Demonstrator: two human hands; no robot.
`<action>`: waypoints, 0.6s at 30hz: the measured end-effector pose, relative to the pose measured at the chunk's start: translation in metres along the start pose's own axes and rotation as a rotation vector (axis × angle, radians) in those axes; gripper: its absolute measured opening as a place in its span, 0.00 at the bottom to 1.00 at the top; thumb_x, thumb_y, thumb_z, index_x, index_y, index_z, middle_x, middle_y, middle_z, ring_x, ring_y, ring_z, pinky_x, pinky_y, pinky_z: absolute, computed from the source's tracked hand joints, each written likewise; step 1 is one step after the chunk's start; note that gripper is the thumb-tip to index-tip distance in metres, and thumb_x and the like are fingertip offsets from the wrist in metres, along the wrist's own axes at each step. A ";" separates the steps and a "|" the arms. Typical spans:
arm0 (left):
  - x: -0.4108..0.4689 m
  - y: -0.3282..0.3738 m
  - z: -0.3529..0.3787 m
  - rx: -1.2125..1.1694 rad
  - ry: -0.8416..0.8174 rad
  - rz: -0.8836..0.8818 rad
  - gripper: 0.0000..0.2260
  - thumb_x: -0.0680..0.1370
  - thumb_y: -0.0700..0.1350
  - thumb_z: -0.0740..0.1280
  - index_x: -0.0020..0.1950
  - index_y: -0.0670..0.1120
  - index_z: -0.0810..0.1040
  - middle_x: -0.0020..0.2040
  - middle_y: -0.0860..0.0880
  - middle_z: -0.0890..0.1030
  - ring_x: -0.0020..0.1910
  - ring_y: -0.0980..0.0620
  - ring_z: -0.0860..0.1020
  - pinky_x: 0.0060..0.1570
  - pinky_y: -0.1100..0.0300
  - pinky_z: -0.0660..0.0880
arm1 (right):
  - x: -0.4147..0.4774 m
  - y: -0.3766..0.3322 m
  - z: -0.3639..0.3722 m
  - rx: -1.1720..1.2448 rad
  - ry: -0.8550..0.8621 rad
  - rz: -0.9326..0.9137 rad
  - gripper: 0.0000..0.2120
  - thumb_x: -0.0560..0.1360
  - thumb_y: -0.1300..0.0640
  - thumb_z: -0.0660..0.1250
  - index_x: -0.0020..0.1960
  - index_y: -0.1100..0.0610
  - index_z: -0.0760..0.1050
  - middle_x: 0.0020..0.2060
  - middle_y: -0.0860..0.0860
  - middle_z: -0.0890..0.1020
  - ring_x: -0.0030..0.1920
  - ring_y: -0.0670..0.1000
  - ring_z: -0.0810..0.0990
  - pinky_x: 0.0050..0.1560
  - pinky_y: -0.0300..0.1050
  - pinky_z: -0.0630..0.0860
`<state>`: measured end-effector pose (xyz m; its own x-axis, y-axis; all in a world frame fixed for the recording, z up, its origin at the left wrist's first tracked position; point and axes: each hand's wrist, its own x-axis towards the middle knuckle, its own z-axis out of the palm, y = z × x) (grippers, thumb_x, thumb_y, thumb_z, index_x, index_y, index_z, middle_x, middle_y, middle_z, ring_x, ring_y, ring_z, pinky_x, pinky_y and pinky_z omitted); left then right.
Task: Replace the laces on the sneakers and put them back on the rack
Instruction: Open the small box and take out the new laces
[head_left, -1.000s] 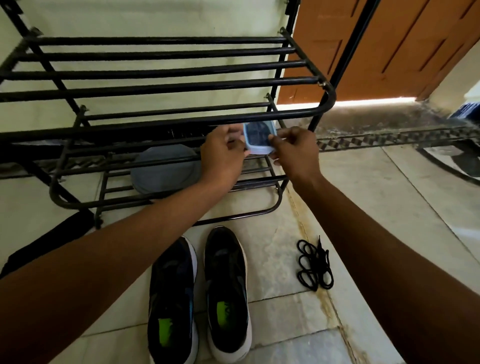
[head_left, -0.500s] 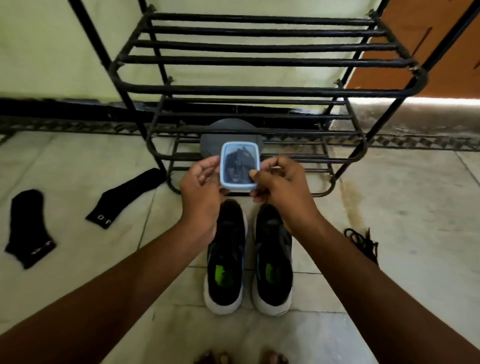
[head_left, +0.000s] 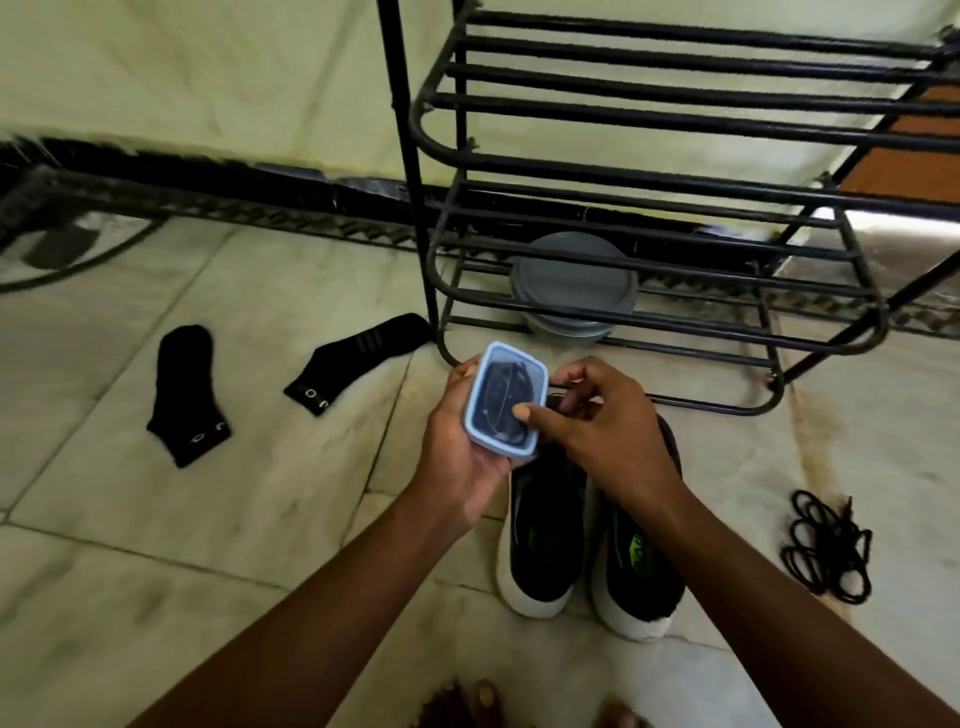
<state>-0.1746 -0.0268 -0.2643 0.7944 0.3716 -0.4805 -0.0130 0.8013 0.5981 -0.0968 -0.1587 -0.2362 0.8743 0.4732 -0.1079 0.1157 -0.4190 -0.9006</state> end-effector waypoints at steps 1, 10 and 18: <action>0.000 0.001 -0.002 0.024 0.008 0.005 0.28 0.80 0.54 0.64 0.75 0.39 0.70 0.66 0.36 0.78 0.54 0.42 0.80 0.45 0.50 0.80 | 0.001 0.001 0.000 -0.004 -0.025 0.000 0.25 0.65 0.45 0.83 0.58 0.48 0.79 0.41 0.48 0.83 0.39 0.48 0.85 0.43 0.50 0.84; -0.005 0.001 -0.016 0.339 0.046 0.225 0.19 0.76 0.46 0.66 0.61 0.34 0.78 0.53 0.34 0.83 0.48 0.39 0.83 0.48 0.47 0.81 | 0.004 -0.001 0.005 0.029 -0.237 -0.026 0.19 0.63 0.54 0.85 0.50 0.54 0.83 0.43 0.49 0.87 0.43 0.50 0.86 0.49 0.58 0.84; -0.013 0.008 -0.022 0.502 0.057 0.338 0.13 0.72 0.46 0.63 0.49 0.38 0.79 0.42 0.40 0.82 0.39 0.44 0.82 0.37 0.54 0.79 | 0.009 0.005 0.016 0.018 -0.217 0.017 0.24 0.54 0.50 0.87 0.40 0.58 0.79 0.35 0.53 0.86 0.36 0.56 0.85 0.42 0.64 0.82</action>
<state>-0.1983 -0.0147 -0.2678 0.7625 0.6022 -0.2364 0.0398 0.3209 0.9463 -0.0959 -0.1440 -0.2487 0.7538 0.6228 -0.2095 0.0918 -0.4155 -0.9050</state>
